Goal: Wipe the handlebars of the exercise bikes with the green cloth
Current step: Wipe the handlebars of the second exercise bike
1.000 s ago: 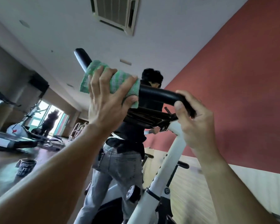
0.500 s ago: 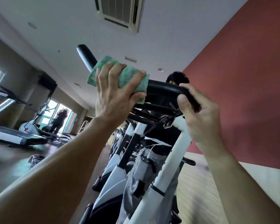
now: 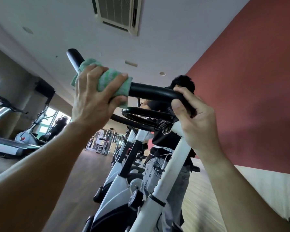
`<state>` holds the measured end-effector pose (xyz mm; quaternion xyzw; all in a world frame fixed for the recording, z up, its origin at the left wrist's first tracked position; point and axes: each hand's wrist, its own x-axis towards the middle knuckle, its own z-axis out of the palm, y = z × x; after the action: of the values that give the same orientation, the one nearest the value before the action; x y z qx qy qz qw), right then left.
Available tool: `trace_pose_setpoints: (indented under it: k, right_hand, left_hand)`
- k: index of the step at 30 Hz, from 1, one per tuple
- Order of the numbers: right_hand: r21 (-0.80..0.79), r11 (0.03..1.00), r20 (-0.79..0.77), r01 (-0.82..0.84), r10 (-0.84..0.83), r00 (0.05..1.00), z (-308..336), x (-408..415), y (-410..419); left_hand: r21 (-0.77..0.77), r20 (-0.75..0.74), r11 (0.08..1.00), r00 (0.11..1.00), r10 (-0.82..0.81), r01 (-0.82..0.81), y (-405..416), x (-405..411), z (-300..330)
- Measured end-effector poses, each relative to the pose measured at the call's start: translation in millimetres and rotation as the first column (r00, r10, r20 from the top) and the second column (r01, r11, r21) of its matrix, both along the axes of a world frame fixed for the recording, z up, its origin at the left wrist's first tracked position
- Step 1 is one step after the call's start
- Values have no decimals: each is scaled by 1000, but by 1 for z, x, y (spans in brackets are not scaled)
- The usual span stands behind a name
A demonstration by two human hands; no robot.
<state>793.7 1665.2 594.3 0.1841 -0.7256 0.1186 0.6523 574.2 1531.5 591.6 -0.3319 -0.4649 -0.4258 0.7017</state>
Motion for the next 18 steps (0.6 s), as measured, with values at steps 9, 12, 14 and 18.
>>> trace_pose_setpoints:
  k: [9,12,14,18]
  right_hand:
    - [13,999,-15,39,-38,999,1,-5,8]
    - [13,998,1,56,-56,998,2,1,8]
    - [-3,998,-10,55,-55,998,1,1,6]
    - [-17,999,-7,40,-40,999,2,0,7]
  left_hand:
    - [57,-182,988,972,149,-141,37,59,7]
    - [-11,-214,986,963,161,-168,21,46,7]
    - [-36,-160,985,974,162,-169,12,39,6]
    - [-31,-36,993,993,113,-114,19,54,3]
